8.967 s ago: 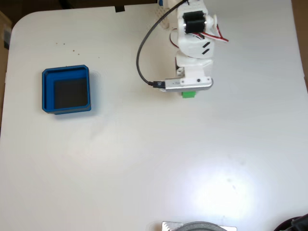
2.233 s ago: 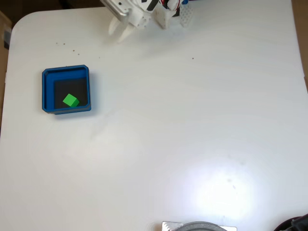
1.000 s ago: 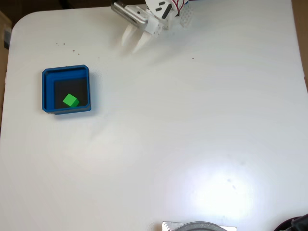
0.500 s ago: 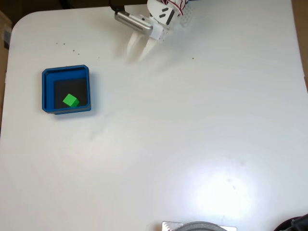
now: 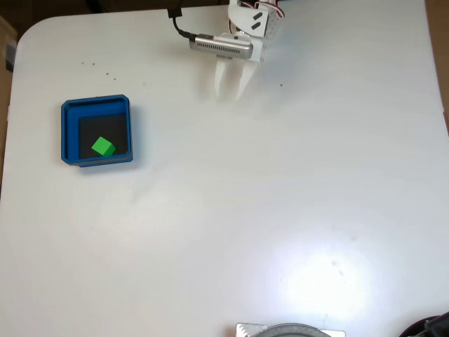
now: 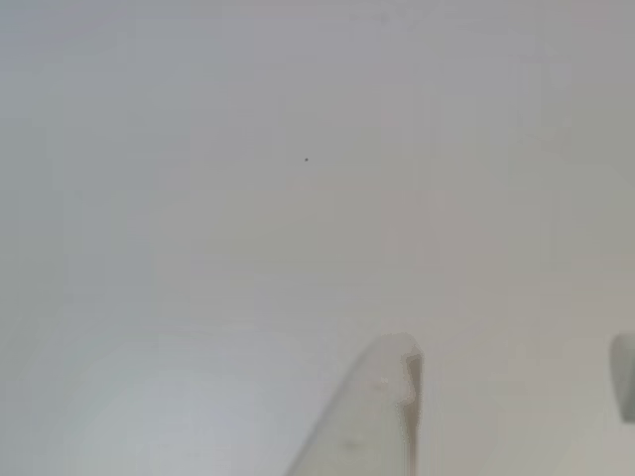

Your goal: Pick up green cube and drop it in the blue box

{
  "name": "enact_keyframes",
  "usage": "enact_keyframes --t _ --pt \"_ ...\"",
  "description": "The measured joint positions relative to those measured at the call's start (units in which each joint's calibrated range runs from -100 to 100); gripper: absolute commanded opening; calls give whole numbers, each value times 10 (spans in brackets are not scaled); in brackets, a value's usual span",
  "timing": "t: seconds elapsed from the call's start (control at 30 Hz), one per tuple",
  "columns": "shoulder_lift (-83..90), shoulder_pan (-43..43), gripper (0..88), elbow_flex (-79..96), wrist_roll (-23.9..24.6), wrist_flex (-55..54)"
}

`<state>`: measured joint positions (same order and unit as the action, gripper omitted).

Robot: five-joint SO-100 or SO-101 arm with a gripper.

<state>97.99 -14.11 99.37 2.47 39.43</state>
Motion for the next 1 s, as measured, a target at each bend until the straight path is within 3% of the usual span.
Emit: enact_keyframes --t 0.1,1.0 --pt "0 9 3 0 0 0" --pt "0 159 11 0 -1 0"
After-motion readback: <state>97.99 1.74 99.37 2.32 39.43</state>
